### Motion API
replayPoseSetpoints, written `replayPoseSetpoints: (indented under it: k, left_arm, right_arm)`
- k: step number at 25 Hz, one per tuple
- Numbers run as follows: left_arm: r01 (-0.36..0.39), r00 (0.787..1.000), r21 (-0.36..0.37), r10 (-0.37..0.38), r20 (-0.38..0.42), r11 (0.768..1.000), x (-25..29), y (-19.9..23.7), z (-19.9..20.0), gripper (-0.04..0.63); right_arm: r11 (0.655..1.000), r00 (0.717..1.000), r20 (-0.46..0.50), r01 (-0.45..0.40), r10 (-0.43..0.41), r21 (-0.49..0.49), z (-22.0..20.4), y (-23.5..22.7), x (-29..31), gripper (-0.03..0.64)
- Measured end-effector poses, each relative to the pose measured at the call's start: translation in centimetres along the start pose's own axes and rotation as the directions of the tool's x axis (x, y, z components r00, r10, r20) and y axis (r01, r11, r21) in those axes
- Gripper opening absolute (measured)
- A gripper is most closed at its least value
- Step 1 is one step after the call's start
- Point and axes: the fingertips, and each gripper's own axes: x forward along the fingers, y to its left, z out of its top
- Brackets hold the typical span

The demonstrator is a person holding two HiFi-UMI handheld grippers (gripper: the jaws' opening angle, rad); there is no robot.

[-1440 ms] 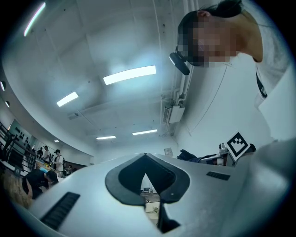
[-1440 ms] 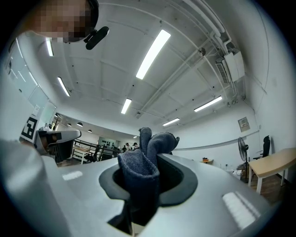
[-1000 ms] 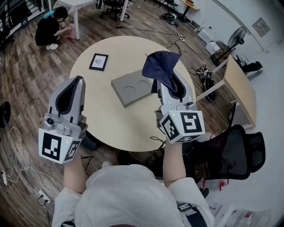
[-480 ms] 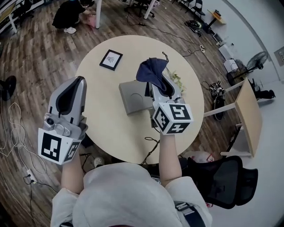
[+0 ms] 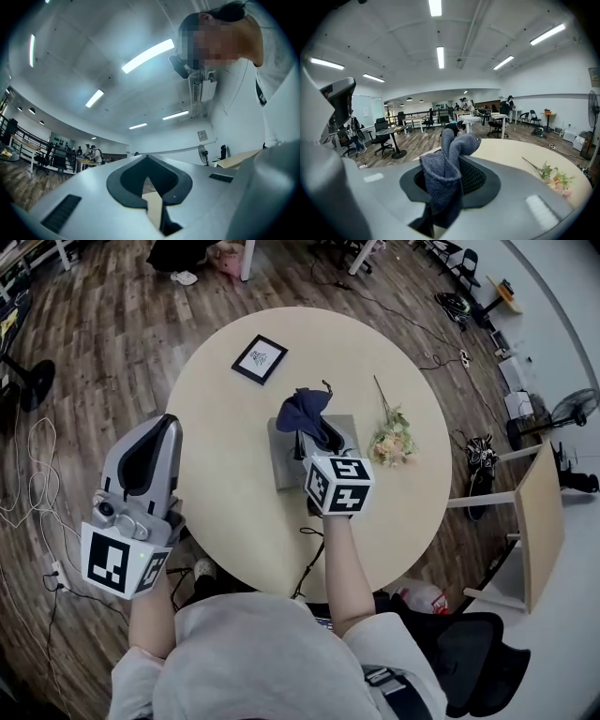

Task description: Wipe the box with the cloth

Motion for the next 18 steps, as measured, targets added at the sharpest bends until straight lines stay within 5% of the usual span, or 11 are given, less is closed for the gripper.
replayPoseSetpoints:
  k: [18]
  left_arm:
    - [-0.112,0.987,0.008,0.112,-0.113,0.994,-0.5,2.9,-3.8,0.003]
  right_arm:
    - [0.998,0.957,-0.284,-0.056,0.052,-0.007,-10.1,0.4,8.7,0.167]
